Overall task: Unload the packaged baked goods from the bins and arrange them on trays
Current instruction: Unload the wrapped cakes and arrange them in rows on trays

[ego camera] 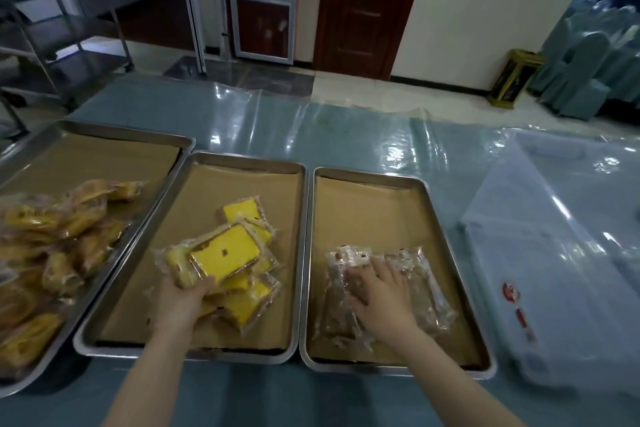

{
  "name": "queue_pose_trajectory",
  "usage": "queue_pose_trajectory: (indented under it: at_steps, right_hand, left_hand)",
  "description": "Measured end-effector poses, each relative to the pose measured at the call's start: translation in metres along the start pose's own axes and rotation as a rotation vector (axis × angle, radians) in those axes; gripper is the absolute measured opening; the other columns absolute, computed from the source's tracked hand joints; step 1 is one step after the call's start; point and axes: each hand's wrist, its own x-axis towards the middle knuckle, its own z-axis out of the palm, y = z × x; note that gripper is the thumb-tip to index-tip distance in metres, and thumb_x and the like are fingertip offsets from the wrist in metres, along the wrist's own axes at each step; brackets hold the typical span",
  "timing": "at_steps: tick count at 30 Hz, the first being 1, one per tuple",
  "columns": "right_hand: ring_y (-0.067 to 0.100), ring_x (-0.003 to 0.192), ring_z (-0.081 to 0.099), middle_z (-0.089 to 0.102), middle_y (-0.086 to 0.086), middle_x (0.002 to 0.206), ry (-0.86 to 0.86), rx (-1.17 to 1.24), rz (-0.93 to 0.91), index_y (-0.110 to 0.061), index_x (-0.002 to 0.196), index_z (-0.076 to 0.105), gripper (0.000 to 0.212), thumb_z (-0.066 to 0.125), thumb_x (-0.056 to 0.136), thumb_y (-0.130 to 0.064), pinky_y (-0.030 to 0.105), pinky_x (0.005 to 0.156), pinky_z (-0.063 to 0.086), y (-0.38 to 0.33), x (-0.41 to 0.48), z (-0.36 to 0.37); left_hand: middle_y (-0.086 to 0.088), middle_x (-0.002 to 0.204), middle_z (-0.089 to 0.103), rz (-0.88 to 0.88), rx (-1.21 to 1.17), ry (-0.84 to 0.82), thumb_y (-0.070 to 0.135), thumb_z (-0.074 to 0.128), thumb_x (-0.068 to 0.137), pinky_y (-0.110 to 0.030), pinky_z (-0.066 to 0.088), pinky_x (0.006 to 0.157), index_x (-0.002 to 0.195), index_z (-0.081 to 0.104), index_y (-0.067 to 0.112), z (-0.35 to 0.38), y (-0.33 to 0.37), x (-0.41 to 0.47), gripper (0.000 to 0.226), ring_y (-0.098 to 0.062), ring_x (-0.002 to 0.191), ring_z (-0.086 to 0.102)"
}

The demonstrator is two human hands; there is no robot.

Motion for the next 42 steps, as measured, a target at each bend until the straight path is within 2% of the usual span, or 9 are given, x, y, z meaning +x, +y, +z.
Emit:
queue_pose_trajectory:
  at_steps: [8,13,17,23,25,27,31,37,42]
  right_hand:
    - [0.024,0.138,-0.031,-0.025,-0.002,0.155,-0.065,-0.097,0.124,-0.046,0.144,-0.02,0.09,-0.007,0.065,-0.088,0.054,0.104,-0.022,0.068,-0.005,0.02]
    - [0.028,0.129,-0.045,-0.045,-0.002,0.144,-0.271,-0.101,0.024,-0.045,0.136,-0.036,0.118,0.016,0.046,-0.102,0.056,0.1,-0.027,0.075,0.004,0.009]
    - [0.022,0.132,-0.041,-0.041,-0.01,0.145,-0.302,0.029,-0.05,-0.062,0.131,-0.029,0.128,0.072,0.054,-0.074,0.05,0.102,-0.024,0.091,0.007,-0.002]
    - [0.008,0.137,0.022,0.032,-0.022,0.144,0.071,0.139,-0.155,-0.044,0.133,0.046,0.052,0.059,0.084,-0.054,0.047,0.115,0.019,0.088,0.014,-0.009]
    - [0.001,0.105,0.054,0.061,-0.016,0.119,0.146,0.435,-0.108,-0.037,0.114,0.061,0.026,0.058,0.089,-0.042,0.03,0.091,0.049,0.076,0.02,-0.019]
    - [0.003,0.074,0.062,0.069,-0.009,0.089,0.174,0.822,-0.008,-0.034,0.096,0.061,0.007,0.057,0.091,-0.035,0.017,0.061,0.051,0.064,0.023,-0.033]
    - [0.012,0.079,0.069,0.071,-0.005,0.092,0.009,1.247,0.03,-0.02,0.103,0.061,0.02,0.056,0.09,-0.036,0.024,0.064,0.055,0.053,0.028,-0.05]
    - [0.015,0.086,0.069,0.072,-0.002,0.096,-0.121,1.312,0.044,-0.019,0.106,0.064,0.021,0.06,0.09,-0.032,0.027,0.072,0.054,0.047,0.032,-0.048]
    - [0.013,0.078,0.07,0.073,-0.001,0.093,-0.097,1.185,0.089,-0.019,0.107,0.063,0.026,0.07,0.082,-0.02,0.022,0.064,0.055,0.061,0.041,-0.047]
  left_hand:
    - [-0.018,0.155,0.013,0.118,0.479,0.236,0.023,0.073,0.077,-0.051,0.021,0.112,0.148,0.017,0.01,0.017,-0.017,-0.025,0.091,-0.035,0.142,0.012]
    - [0.0,0.159,0.002,0.158,0.477,0.199,0.014,0.061,0.086,-0.051,0.029,0.106,0.149,0.017,0.026,0.054,-0.014,-0.046,0.078,-0.027,0.142,0.014]
    - [0.005,0.157,0.012,0.184,0.448,0.13,0.015,0.059,0.089,-0.046,0.029,0.107,0.146,0.028,0.029,0.084,-0.016,-0.054,0.066,-0.023,0.142,0.019]
    - [0.012,0.155,0.017,0.273,0.501,0.036,0.013,0.059,0.09,-0.021,0.032,0.088,0.134,0.047,0.031,0.11,-0.019,-0.066,0.05,-0.007,0.13,0.031]
    - [0.013,0.152,0.025,0.311,0.49,-0.015,0.011,0.058,0.09,-0.019,0.032,0.09,0.128,0.05,0.036,0.115,-0.018,-0.07,0.047,-0.003,0.127,0.032]
    - [0.016,0.141,0.039,0.325,0.432,-0.118,0.01,0.059,0.089,-0.022,0.032,0.095,0.124,0.05,0.04,0.121,-0.014,-0.073,0.047,-0.003,0.125,0.036]
    - [0.022,0.112,0.062,0.254,0.29,-0.361,0.022,0.061,0.089,-0.013,0.046,0.078,0.116,0.054,0.038,0.14,-0.002,-0.079,0.032,0.006,0.102,0.057]
    - [0.004,0.087,0.073,0.157,0.177,-0.347,0.033,0.06,0.089,-0.029,0.053,0.068,0.096,0.066,0.018,0.16,0.005,-0.081,0.017,-0.014,0.081,0.07]
    - [0.014,0.091,0.072,0.183,0.191,-0.363,0.027,0.064,0.085,-0.022,0.054,0.063,0.1,0.06,0.03,0.165,0.002,-0.068,0.016,-0.007,0.082,0.069]
